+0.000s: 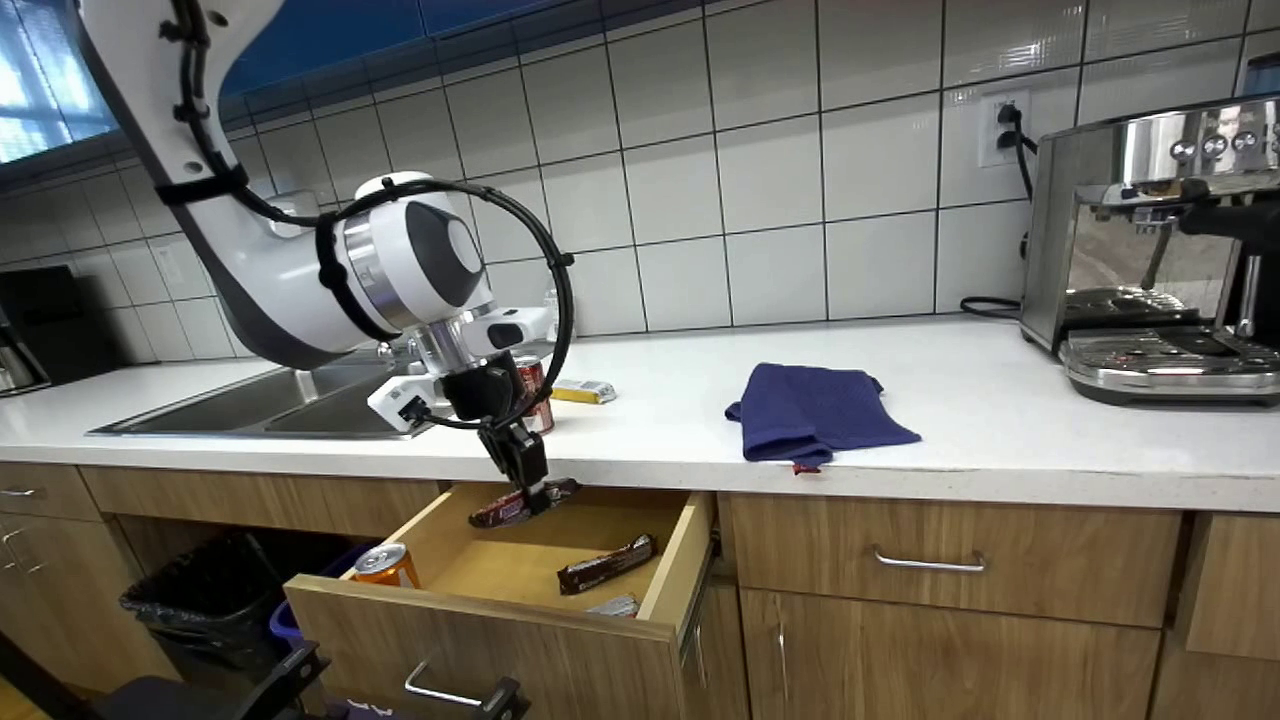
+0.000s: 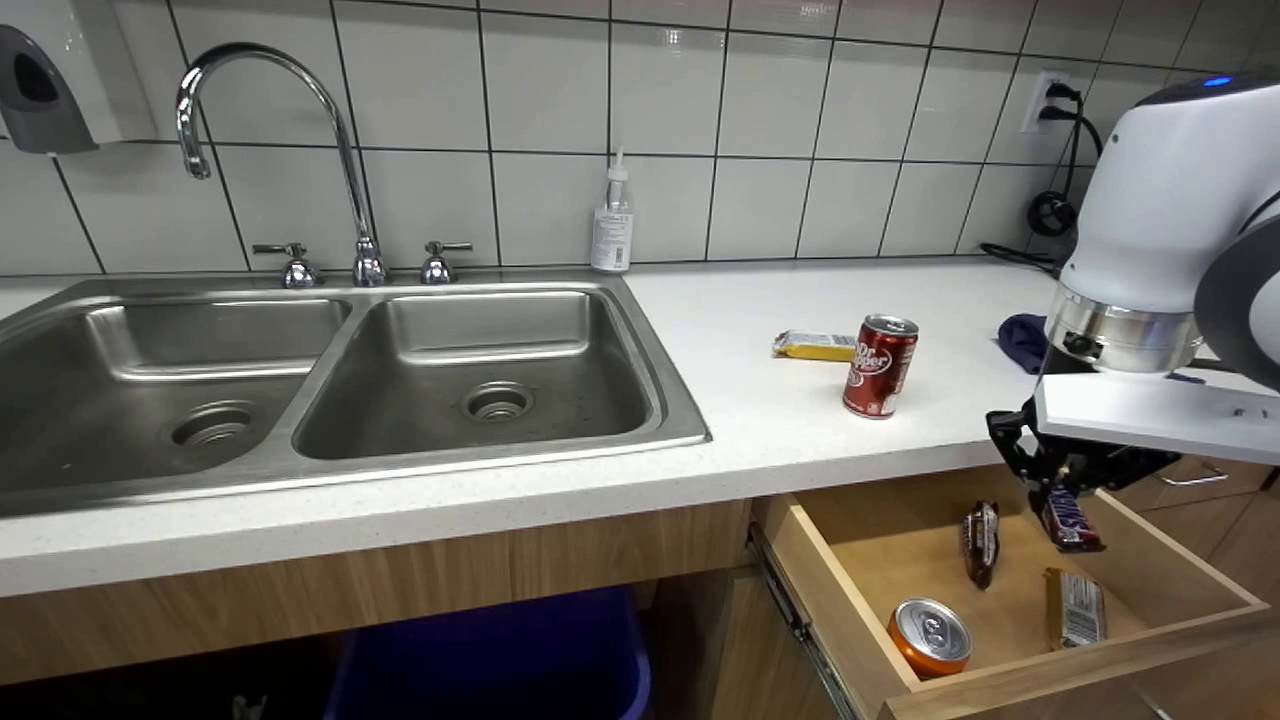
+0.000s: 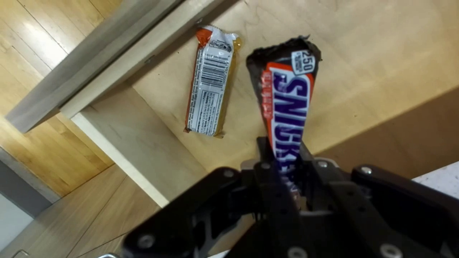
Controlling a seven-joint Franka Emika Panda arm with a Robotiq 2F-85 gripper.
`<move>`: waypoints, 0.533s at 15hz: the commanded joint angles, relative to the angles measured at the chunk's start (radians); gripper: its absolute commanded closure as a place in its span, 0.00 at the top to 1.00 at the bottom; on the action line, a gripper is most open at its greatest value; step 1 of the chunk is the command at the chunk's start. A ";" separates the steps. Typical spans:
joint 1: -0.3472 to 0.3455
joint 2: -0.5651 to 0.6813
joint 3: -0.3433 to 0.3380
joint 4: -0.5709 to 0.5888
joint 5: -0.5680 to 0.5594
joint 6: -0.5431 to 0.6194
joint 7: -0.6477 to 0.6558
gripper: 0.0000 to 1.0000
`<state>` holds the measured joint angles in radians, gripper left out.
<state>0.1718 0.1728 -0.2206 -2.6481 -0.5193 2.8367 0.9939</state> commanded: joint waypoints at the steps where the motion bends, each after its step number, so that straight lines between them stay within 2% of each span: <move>1: 0.020 0.054 -0.015 0.042 -0.039 0.031 0.055 0.04; 8: 0.039 0.129 -0.033 0.090 -0.038 0.065 0.065 0.04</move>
<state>0.1886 0.2700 -0.2301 -2.5882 -0.5247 2.8821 1.0161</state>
